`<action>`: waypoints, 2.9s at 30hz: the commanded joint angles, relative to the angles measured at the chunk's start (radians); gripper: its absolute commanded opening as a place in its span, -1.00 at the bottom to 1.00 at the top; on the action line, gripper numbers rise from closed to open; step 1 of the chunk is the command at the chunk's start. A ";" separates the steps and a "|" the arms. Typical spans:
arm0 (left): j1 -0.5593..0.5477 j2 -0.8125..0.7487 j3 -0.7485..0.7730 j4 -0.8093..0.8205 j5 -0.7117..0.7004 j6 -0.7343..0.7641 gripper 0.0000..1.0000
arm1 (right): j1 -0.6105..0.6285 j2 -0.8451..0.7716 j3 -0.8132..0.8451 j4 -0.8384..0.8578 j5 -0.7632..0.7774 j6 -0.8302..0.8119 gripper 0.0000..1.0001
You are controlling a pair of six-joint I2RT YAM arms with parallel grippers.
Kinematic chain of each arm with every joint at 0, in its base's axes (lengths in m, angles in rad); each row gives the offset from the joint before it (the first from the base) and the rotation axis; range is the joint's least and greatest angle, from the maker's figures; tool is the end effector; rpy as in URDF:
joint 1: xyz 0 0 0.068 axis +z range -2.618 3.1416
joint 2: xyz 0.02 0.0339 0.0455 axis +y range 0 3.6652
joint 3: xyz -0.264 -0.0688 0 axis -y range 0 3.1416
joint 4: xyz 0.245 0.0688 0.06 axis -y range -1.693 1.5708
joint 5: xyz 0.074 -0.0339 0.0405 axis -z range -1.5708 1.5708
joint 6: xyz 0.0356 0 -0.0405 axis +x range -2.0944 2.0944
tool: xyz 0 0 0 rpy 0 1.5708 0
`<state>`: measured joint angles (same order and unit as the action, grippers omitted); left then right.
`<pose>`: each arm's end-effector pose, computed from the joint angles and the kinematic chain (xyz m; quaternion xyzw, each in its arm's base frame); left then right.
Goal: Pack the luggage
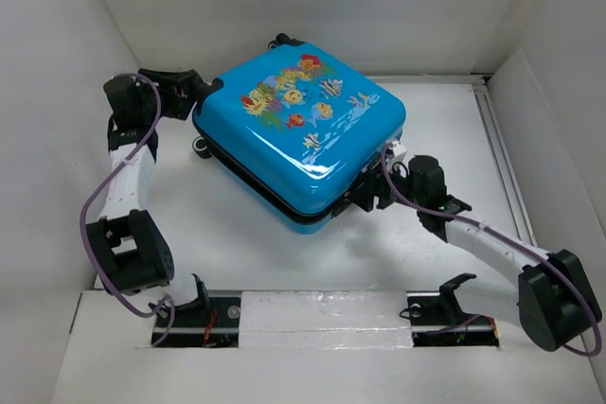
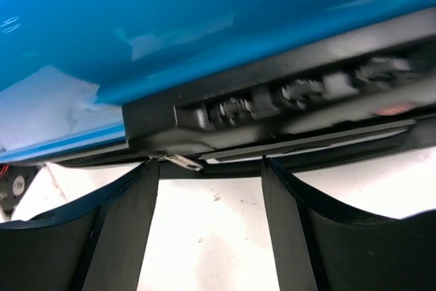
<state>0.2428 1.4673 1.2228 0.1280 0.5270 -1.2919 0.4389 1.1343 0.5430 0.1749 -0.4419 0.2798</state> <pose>0.3431 0.0665 0.3628 -0.3761 0.6393 -0.4898 0.4581 0.2129 0.1168 0.2230 -0.1842 0.8055 0.3592 0.4338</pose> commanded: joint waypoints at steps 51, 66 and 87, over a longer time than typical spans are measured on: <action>0.047 0.220 0.067 0.294 0.096 0.111 -0.72 | 0.199 0.055 -0.143 0.440 0.063 0.122 -1.00; -0.043 -0.103 0.235 0.051 -0.313 0.445 0.71 | 0.233 0.021 -0.107 0.327 0.146 0.073 -1.00; -0.648 -1.037 -0.793 -0.125 -0.614 0.574 -1.00 | 0.261 0.099 -0.041 0.367 0.170 0.062 -0.53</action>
<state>-0.4049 0.6083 0.4854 0.0750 -0.0547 -0.7139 0.6827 1.2446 0.4541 0.5034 -0.2844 0.3550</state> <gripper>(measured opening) 0.002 0.238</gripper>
